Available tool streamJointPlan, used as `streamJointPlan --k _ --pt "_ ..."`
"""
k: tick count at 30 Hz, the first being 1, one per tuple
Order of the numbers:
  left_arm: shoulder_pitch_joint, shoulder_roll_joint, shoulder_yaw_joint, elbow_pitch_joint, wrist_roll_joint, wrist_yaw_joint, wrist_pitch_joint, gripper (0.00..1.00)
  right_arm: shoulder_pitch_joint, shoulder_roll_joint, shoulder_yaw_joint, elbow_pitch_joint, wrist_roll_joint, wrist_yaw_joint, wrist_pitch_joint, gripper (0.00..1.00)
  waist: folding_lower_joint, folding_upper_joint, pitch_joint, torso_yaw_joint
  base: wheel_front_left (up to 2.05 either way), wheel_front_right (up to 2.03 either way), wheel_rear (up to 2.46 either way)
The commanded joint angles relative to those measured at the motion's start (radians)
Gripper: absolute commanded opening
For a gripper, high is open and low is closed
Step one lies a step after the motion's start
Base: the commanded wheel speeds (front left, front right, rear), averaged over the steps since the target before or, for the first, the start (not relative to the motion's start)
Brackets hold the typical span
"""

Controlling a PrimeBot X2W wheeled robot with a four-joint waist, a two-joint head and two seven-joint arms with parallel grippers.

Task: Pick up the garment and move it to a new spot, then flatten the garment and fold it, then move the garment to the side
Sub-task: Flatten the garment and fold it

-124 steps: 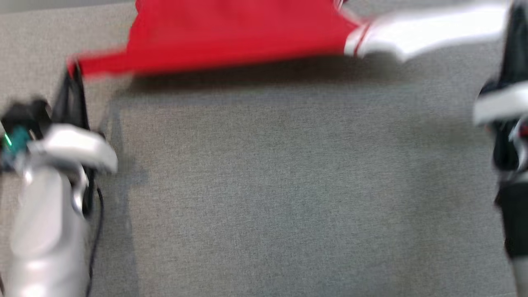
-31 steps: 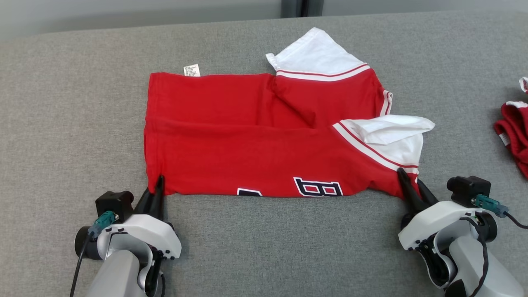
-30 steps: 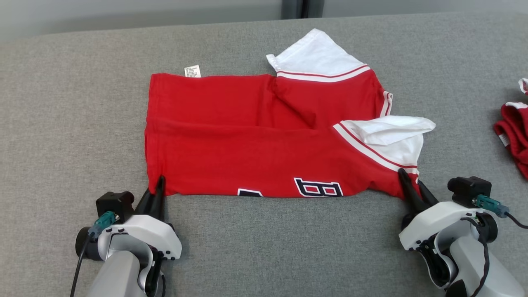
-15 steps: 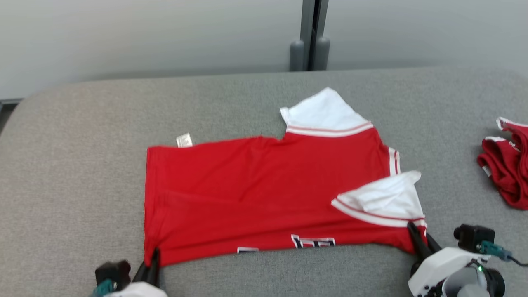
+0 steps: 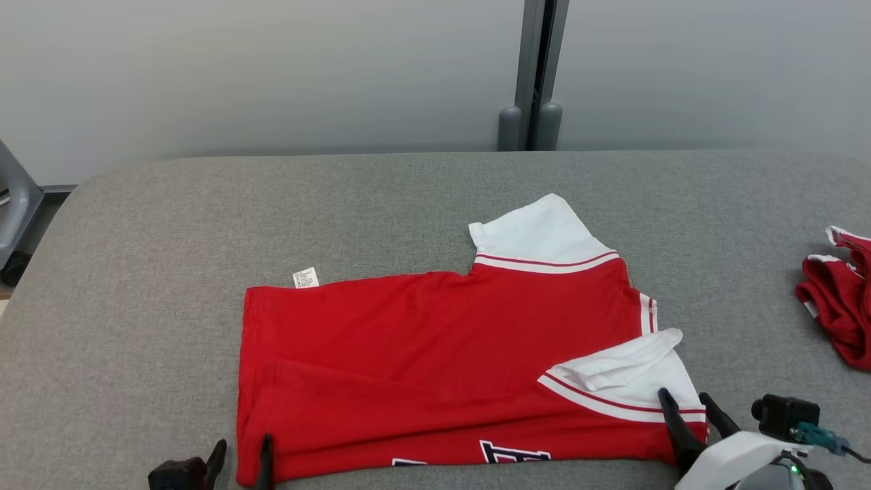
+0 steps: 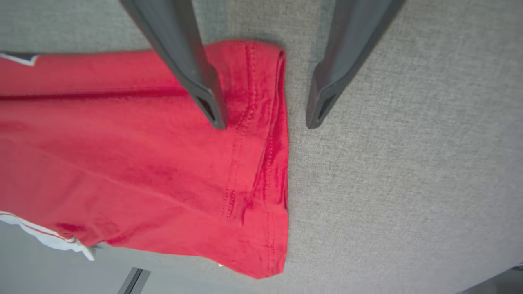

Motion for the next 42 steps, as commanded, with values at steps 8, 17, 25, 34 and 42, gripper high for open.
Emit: streamJointPlan --k 8,17,25,34,42 --pt "-0.087 0.004 0.002 -0.036 0.021 0.007 0.0 1.0 -0.082 -0.006 -0.06 -0.024 -0.092 0.0 -0.016 1.0 0.0 0.0 0.028 -0.003 0.0 0.0 0.0" --pt "-0.233 0.02 0.023 0.051 0.046 0.004 0.0 1.0 -0.142 0.031 -0.113 -0.041 -0.179 0.0 -0.017 1.0 0.0 0.0 0.056 -0.011 0.0 0.0 0.0" --pt "-0.421 0.066 0.011 0.202 0.061 -0.014 0.005 1.0 -0.257 0.045 -0.091 -0.04 -0.229 0.0 -0.009 1.0 0.0 0.0 0.13 -0.03 0.0 0.0 0.0" --pt "-0.627 0.091 -0.03 0.381 0.091 0.006 0.059 1.0 -0.461 0.044 -0.034 -0.016 -0.278 0.0 0.031 1.0 0.0 0.0 0.232 -0.045 0.0 0.0 0.0" --pt "-0.71 0.084 -0.045 0.465 0.089 0.02 0.071 0.53 -0.585 0.038 0.012 0.014 -0.294 0.0 0.076 1.0 0.0 0.0 0.295 -0.04 0.0 0.0 0.0"
